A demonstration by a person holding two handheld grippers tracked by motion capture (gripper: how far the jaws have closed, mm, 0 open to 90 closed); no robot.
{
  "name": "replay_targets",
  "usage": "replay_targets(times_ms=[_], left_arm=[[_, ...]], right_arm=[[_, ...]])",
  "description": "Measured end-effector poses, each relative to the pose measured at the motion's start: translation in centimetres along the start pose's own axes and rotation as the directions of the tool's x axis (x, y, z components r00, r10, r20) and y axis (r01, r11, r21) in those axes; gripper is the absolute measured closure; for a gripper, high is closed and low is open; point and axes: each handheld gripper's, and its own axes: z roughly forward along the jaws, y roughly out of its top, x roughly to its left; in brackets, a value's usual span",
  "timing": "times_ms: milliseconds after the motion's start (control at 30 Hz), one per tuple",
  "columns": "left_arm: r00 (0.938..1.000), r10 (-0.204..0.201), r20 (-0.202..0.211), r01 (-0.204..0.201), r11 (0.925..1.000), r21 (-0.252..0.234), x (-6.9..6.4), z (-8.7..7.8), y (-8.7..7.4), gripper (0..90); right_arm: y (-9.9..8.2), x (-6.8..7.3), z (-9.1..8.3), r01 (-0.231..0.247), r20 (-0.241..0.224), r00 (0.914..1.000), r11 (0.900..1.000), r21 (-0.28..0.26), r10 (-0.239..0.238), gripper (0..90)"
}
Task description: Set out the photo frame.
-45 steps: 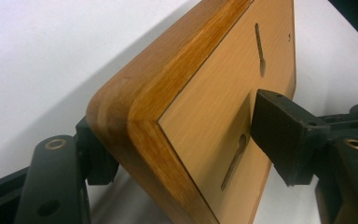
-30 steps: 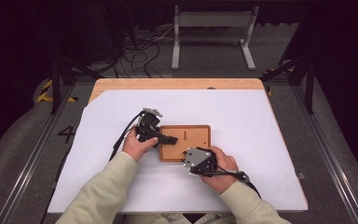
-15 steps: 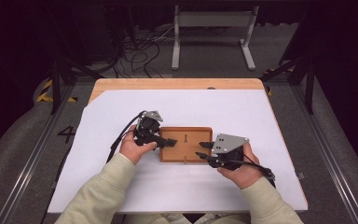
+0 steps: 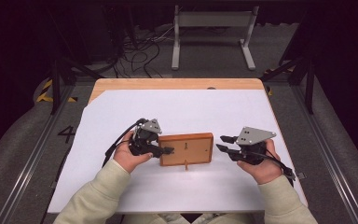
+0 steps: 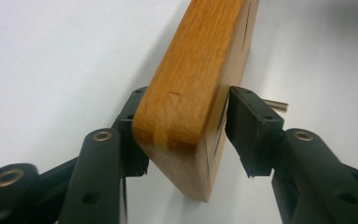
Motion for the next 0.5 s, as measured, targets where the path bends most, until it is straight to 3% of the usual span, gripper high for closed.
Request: replay_targets(times_ms=[167,333,500], left_arm=[[0.9986,0.054,0.001,-0.054,0.9984,0.019,-1.1,-0.5,-0.3,57.6],[0.9972,0.074,-0.008,-0.074,0.9965,0.038,-2.3,-0.7,-0.5,59.3],[0.9973,0.072,0.015,-0.073,0.9956,0.060,-3.0,-0.8,-1.1,57.5]], right_arm=[[-0.8,-0.7,-0.2,-0.022,0.010,0.9997,0.9997,0.009,0.022,66.6],[-1.1,-1.0,0.1,-0.031,0.008,0.9995,0.9993,0.018,0.031,66.2],[-1.1,-1.2,0.4,-0.032,0.003,0.9995,0.9992,0.023,0.032,65.8]])
